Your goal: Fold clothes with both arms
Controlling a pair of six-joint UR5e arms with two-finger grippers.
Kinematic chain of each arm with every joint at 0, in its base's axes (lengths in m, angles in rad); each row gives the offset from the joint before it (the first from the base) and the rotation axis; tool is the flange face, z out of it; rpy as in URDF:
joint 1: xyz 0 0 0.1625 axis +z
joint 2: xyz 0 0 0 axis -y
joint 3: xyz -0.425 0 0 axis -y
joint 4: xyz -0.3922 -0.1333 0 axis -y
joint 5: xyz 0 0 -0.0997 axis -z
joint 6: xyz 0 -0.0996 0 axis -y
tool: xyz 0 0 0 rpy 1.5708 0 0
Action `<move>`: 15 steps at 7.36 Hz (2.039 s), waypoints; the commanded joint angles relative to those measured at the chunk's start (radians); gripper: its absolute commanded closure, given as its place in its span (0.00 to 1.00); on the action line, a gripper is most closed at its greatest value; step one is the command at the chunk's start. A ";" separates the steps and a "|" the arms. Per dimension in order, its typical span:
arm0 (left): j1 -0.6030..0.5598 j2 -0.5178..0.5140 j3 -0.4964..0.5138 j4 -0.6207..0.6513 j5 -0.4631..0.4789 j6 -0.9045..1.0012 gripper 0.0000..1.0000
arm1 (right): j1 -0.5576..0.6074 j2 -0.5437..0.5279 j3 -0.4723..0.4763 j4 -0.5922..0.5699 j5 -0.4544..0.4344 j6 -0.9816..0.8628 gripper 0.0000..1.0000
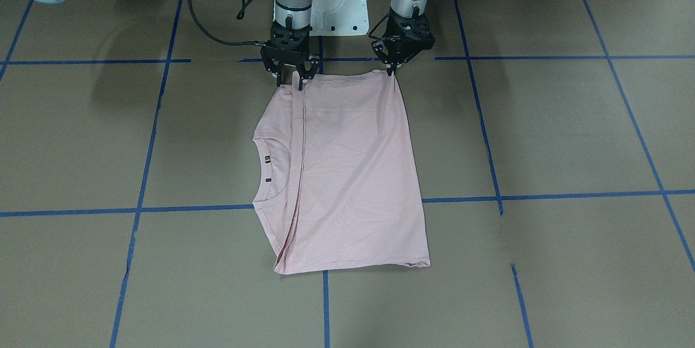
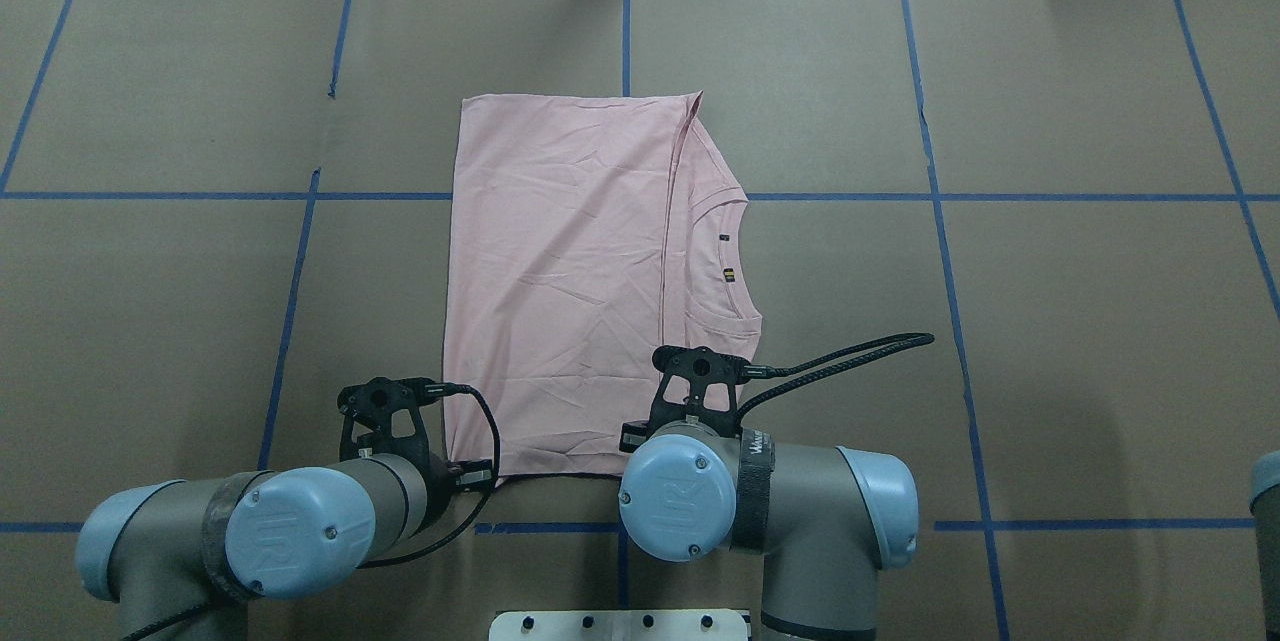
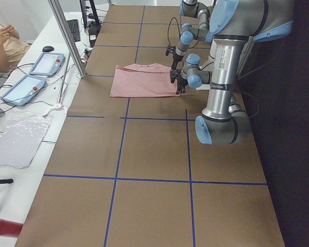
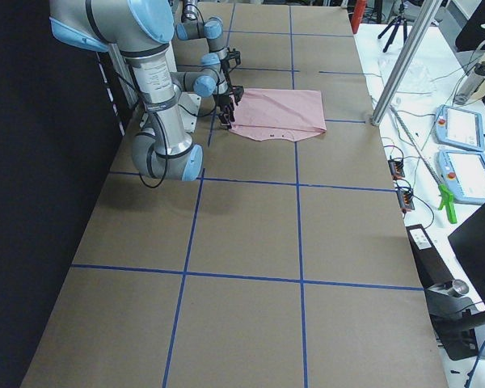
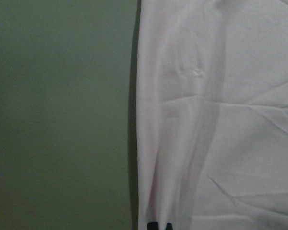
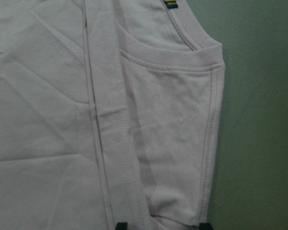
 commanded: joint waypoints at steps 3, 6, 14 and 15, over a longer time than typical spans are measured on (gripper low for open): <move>-0.002 0.002 0.000 0.000 0.000 0.001 1.00 | -0.006 -0.005 -0.005 0.003 -0.001 0.003 0.42; 0.000 0.002 0.000 0.000 0.000 0.001 1.00 | -0.009 -0.002 -0.008 0.005 -0.001 0.009 0.43; 0.000 -0.001 0.000 0.000 0.000 0.001 1.00 | -0.011 -0.004 -0.013 0.006 -0.003 0.034 1.00; 0.000 -0.003 0.000 0.000 0.000 0.001 1.00 | -0.006 -0.004 -0.008 0.006 -0.003 0.022 1.00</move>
